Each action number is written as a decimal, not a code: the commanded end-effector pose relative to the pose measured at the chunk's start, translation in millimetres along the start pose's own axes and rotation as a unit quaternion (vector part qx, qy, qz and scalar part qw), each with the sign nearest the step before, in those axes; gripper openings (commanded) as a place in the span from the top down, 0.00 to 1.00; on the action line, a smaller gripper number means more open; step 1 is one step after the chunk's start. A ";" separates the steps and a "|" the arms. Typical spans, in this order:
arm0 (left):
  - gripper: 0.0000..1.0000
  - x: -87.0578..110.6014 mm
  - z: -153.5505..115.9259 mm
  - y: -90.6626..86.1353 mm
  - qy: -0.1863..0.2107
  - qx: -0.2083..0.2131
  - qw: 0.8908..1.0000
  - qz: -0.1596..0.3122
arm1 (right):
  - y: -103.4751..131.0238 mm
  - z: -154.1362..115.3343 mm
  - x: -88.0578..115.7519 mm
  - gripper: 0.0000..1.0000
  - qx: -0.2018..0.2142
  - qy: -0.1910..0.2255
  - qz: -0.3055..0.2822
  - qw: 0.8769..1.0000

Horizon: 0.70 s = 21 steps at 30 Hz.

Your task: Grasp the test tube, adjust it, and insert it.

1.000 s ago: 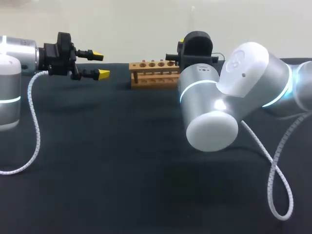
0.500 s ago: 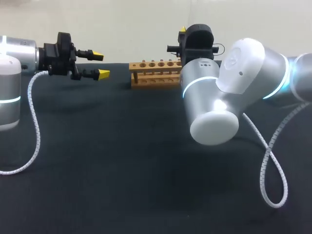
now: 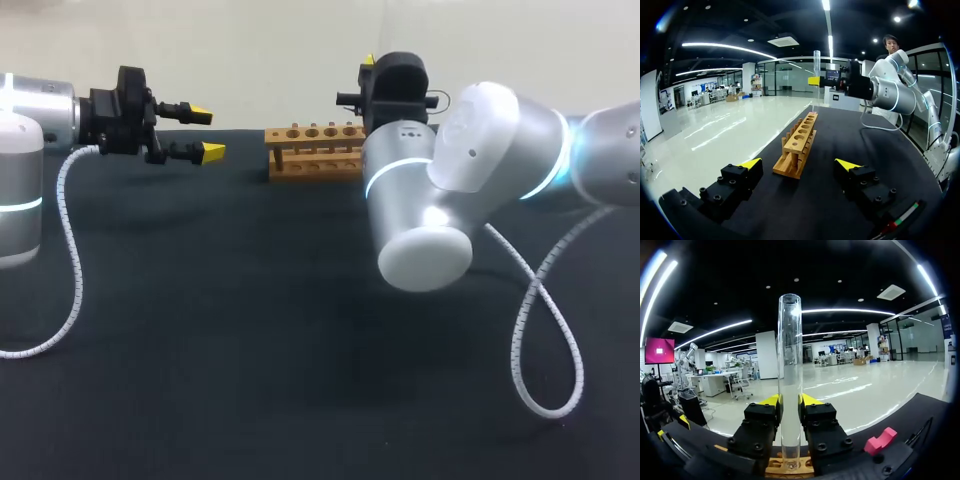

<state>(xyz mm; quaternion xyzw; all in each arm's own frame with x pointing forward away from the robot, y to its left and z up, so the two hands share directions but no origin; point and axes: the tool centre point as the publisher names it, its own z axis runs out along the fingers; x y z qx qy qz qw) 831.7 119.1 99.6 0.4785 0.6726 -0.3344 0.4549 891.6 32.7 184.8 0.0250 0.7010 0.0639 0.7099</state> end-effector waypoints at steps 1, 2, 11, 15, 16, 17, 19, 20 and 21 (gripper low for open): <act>0.00 1.4 -0.6 -0.3 -0.002 0.000 1.000 0.002 | -3.8 9.0 6.7 1.00 -0.041 -0.005 0.000 0.999; 0.00 1.4 -0.6 -0.3 -0.002 0.000 1.000 0.002 | -4.2 9.7 7.2 1.00 -0.043 -0.005 -0.001 0.999; 0.00 1.4 -0.6 -0.3 -0.002 0.000 1.000 0.002 | -6.5 13.3 14.7 1.00 -0.052 0.002 -0.006 0.999; 0.00 1.4 -0.6 -0.3 -0.002 0.000 1.000 0.002 | -7.3 15.0 17.5 1.00 -0.053 0.003 -0.007 0.999; 0.00 1.4 -0.6 -0.3 -0.002 0.000 1.000 0.002 | -7.5 15.6 18.1 1.00 -0.053 0.004 -0.007 0.999; 0.00 1.4 -0.6 -0.3 -0.002 0.000 1.000 0.002 | -7.7 16.2 18.5 1.00 -0.054 0.004 -0.008 0.999; 0.00 1.4 -0.6 -0.3 -0.002 0.000 1.000 0.002 | -7.8 17.5 19.0 1.00 -0.056 0.003 -0.008 0.998; 0.00 1.4 -0.6 -0.3 -0.002 0.000 1.000 0.002 | -7.9 18.2 19.6 1.00 -0.057 0.003 -0.008 0.998; 0.00 1.4 -0.6 -0.3 -0.002 0.000 1.000 0.002 | -8.0 18.6 20.0 1.00 -0.058 0.003 -0.008 0.998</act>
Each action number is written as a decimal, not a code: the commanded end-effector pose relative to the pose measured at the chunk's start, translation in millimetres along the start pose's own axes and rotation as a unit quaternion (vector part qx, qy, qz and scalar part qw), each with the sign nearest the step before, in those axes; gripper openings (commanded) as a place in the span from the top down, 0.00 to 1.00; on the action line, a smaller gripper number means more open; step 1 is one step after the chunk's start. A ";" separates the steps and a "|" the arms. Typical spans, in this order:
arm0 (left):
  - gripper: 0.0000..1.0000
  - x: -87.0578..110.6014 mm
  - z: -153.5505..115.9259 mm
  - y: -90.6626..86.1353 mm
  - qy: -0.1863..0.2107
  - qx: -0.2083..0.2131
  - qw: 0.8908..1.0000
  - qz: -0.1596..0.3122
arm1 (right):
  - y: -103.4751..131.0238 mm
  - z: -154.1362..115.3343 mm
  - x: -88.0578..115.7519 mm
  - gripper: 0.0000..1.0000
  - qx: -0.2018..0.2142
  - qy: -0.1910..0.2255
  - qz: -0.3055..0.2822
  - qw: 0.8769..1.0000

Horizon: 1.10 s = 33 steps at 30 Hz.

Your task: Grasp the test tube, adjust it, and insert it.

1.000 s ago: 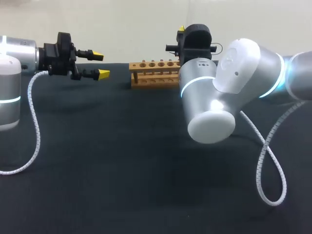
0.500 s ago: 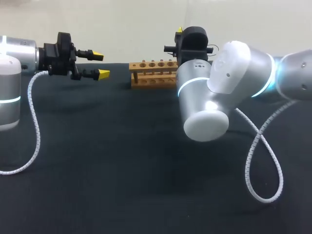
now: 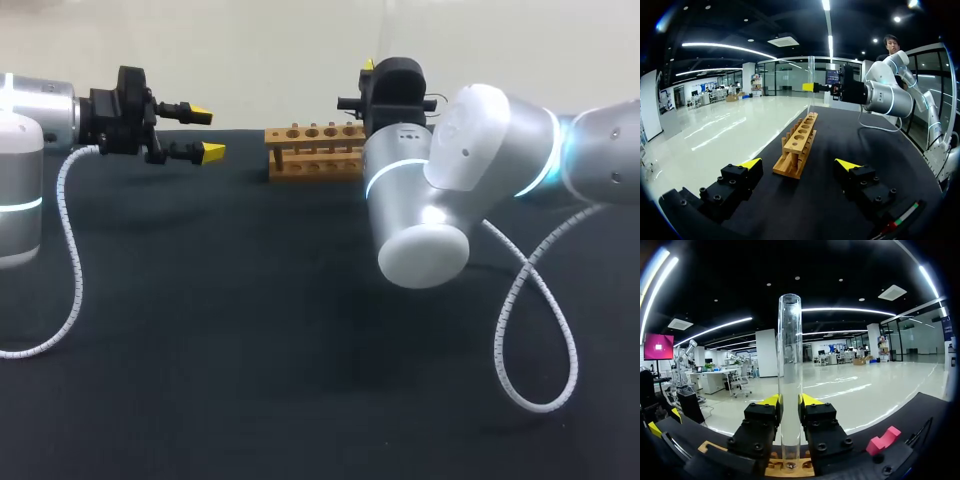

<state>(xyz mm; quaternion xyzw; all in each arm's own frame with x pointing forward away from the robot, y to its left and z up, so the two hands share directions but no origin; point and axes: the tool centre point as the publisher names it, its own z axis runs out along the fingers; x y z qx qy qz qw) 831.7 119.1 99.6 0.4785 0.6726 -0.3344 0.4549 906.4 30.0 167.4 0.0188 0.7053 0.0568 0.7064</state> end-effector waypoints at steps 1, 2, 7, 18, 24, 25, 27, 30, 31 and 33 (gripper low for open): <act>0.00 1.4 -0.6 -0.3 -0.002 0.000 1.000 0.002 | -2.5 5.2 4.2 1.00 -0.060 -0.002 0.000 0.998; 0.00 1.4 -0.6 -0.3 -0.002 0.000 1.000 0.002 | -2.7 5.7 5.3 1.00 -0.061 -0.001 -0.001 0.998; 0.00 1.4 -0.6 -0.3 -0.002 0.000 1.000 0.002 | -3.4 6.6 9.9 1.00 -0.065 0.005 -0.003 0.998; 0.00 1.4 -0.6 -0.3 -0.002 0.000 1.000 0.002 | -0.1 8.2 24.7 1.00 -0.071 0.020 -0.004 0.997; 0.00 1.4 -0.6 -0.3 -0.002 0.000 1.000 0.002 | -0.2 8.0 32.8 1.00 -0.072 0.026 -0.002 0.997; 0.00 1.4 -0.6 -0.3 -0.002 0.000 1.000 0.002 | -0.3 8.2 34.5 1.00 -0.072 0.026 -0.001 0.997; 0.00 1.4 -0.6 -0.3 -0.002 0.000 1.000 0.002 | -0.6 8.3 38.1 1.00 -0.072 0.027 0.001 0.997; 0.00 1.4 -0.6 -0.3 -0.002 0.000 1.000 0.002 | -0.3 8.0 42.6 1.00 -0.073 0.027 0.005 0.997; 0.00 1.4 -0.6 -0.3 -0.002 0.000 1.000 0.002 | 0.1 7.8 44.2 1.00 -0.073 0.027 0.006 0.997; 0.00 1.4 -0.6 -0.3 -0.002 0.000 1.000 0.002 | 1.2 7.8 47.7 1.00 -0.074 0.027 0.008 0.997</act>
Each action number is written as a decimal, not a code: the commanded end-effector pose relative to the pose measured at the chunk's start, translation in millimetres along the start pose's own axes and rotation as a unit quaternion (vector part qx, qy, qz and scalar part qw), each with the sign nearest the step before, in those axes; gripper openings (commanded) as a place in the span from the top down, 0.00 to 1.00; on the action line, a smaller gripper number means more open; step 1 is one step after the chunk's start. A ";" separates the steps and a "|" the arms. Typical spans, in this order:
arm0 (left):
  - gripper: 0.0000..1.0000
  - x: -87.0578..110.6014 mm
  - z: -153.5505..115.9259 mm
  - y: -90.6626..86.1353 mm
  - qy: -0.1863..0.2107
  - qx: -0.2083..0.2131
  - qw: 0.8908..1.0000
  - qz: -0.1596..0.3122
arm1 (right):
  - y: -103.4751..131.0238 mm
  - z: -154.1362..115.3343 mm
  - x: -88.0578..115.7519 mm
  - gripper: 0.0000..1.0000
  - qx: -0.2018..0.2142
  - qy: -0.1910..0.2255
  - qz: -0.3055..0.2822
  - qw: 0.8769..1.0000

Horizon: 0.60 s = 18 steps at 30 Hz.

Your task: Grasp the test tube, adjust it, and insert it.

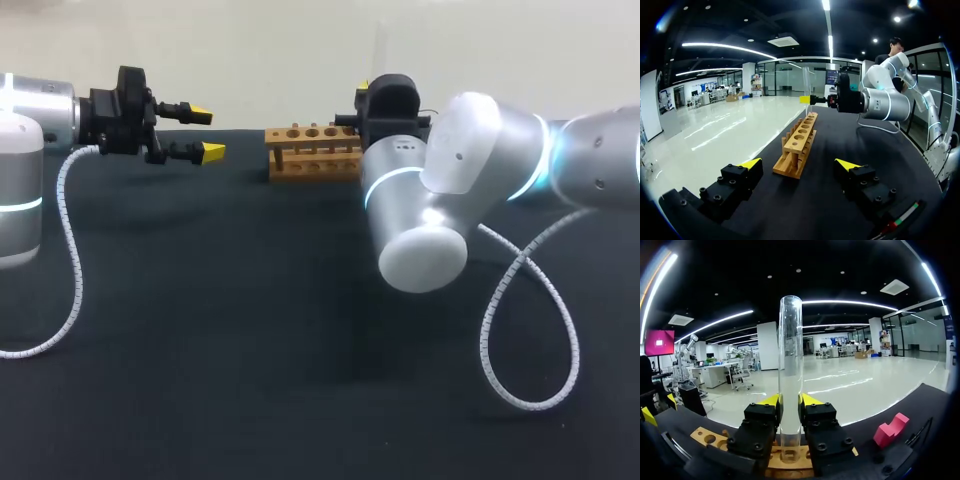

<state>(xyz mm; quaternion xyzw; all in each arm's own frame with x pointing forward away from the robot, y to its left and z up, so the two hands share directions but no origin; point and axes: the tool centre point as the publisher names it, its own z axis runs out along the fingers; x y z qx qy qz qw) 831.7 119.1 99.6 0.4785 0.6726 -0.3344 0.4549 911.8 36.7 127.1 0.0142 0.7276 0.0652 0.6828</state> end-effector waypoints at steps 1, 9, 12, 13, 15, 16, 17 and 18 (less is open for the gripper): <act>0.00 1.4 -0.6 -0.3 -0.002 0.000 1.000 0.002 | -0.4 2.8 8.4 1.00 -0.068 -0.005 0.004 0.998; 0.00 1.4 -0.6 -0.3 -0.002 0.000 1.000 0.002 | 0.7 3.0 18.1 1.00 -0.065 -0.003 0.012 0.998; 0.00 1.4 -0.6 -0.3 -0.002 0.000 1.000 0.002 | -1.0 2.5 21.7 1.00 -0.063 0.001 0.013 0.998; 0.00 1.4 -0.6 -0.3 -0.002 0.000 1.000 0.002 | -1.6 2.4 22.7 1.00 -0.062 0.002 0.013 0.998; 0.00 1.4 -0.6 -0.3 -0.002 0.000 1.000 0.002 | -2.7 1.9 24.0 1.00 -0.061 0.003 0.014 0.998; 0.00 1.4 -0.6 -0.3 -0.002 0.000 1.000 0.002 | -3.1 1.7 24.4 1.00 -0.060 0.004 0.015 0.998; 0.00 1.4 -0.6 -0.3 -0.002 0.000 1.000 0.002 | -3.4 1.4 24.6 1.00 -0.060 0.004 0.015 0.998; 0.00 1.4 -0.6 -0.3 -0.002 0.000 1.000 0.002 | -3.7 1.0 24.8 0.94 -0.060 0.004 0.015 0.998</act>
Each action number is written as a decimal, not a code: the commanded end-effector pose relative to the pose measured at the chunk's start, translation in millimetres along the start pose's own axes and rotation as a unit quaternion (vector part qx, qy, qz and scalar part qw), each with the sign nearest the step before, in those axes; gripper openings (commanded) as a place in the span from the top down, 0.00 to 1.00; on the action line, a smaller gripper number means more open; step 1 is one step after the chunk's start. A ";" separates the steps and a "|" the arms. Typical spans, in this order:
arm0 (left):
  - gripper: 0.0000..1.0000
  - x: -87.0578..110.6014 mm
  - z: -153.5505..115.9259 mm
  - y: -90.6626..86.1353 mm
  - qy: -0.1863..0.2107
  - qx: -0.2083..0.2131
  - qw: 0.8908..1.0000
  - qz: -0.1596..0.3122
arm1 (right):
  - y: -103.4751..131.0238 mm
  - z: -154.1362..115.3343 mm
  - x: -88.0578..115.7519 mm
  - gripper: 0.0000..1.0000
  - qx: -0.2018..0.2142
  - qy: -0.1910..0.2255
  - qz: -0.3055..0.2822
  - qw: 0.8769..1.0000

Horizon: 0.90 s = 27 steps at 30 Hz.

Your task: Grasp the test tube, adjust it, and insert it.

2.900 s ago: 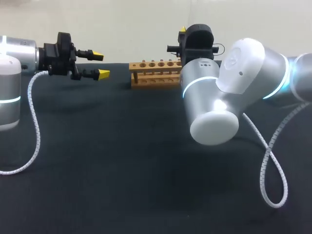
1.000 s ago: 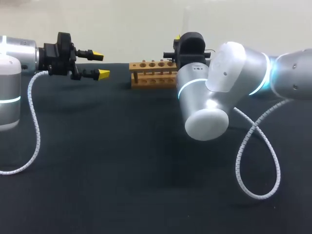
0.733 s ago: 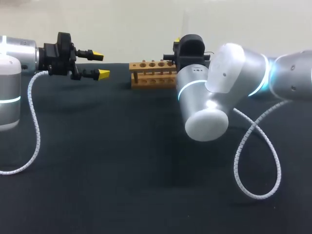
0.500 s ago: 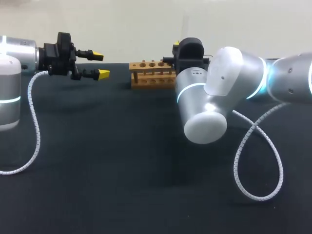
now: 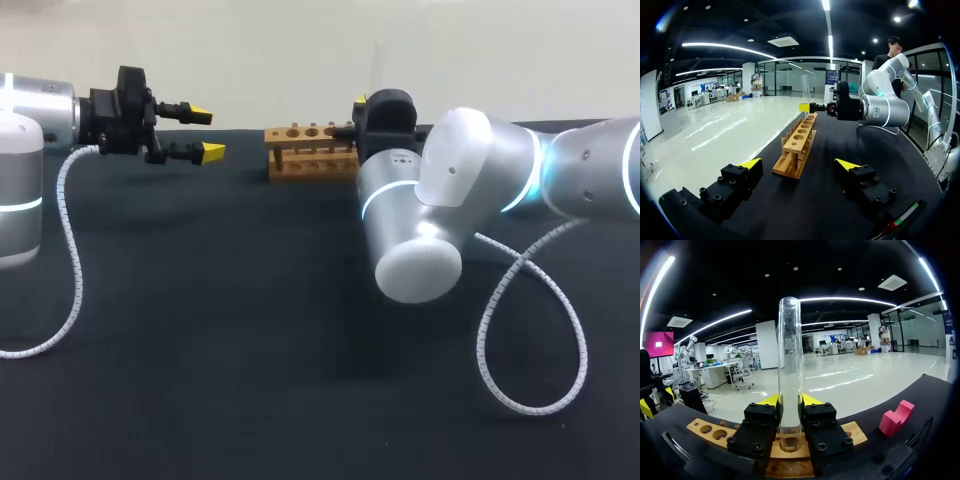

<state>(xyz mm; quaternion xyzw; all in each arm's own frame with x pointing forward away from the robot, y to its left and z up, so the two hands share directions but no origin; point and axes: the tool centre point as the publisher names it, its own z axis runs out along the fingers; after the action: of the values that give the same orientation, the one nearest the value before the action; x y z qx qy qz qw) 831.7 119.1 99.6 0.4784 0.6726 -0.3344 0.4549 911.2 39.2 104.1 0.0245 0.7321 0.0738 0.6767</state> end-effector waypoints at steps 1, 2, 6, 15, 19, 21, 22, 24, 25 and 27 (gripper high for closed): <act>0.00 1.4 -0.6 -0.3 -0.002 0.000 1.000 0.002 | -3.8 -0.3 1.6 0.93 -0.061 -0.002 0.002 0.998; 0.00 1.4 -0.6 -0.3 -0.002 0.000 1.000 0.002 | -4.0 -0.7 1.7 0.93 -0.060 -0.002 0.002 0.998; 0.00 1.4 -0.6 -0.3 -0.002 0.000 1.000 0.002 | -4.7 -3.0 1.5 0.83 -0.059 -0.001 0.003 0.998; 0.00 1.4 -0.6 -0.3 -0.002 0.000 1.000 0.002 | -4.0 -8.3 0.3 0.64 -0.059 0.000 0.003 0.998; 0.00 1.4 -0.6 -0.3 -0.002 0.000 1.000 0.002 | -3.7 -9.9 -1.0 0.60 -0.059 0.000 0.001 0.998; 0.00 1.4 -0.6 -0.3 -0.002 0.000 1.000 0.002 | -3.1 -10.8 -1.8 0.59 -0.059 -0.001 0.001 0.998; 0.00 1.4 -0.6 -0.3 -0.002 0.000 1.000 0.002 | -2.6 -11.2 -2.3 0.59 -0.059 -0.001 0.001 0.998; 0.00 1.4 -0.6 -0.3 -0.002 0.000 1.000 0.002 | -1.6 -12.1 -3.5 0.62 -0.060 -0.002 0.000 0.998; 0.00 1.4 -0.6 -0.3 -0.002 0.000 1.000 0.002 | -1.1 -12.5 -4.4 0.62 -0.060 -0.002 -0.001 0.998; 0.00 1.4 -0.6 -0.3 -0.002 0.000 1.000 0.002 | -0.2 -13.7 -6.4 0.65 -0.061 -0.004 -0.003 0.998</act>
<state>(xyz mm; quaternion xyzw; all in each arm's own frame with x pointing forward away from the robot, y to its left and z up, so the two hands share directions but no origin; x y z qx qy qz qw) 831.7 119.1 99.6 0.4784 0.6726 -0.3344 0.4549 901.6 40.4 110.7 0.0218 0.7312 0.0730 0.6779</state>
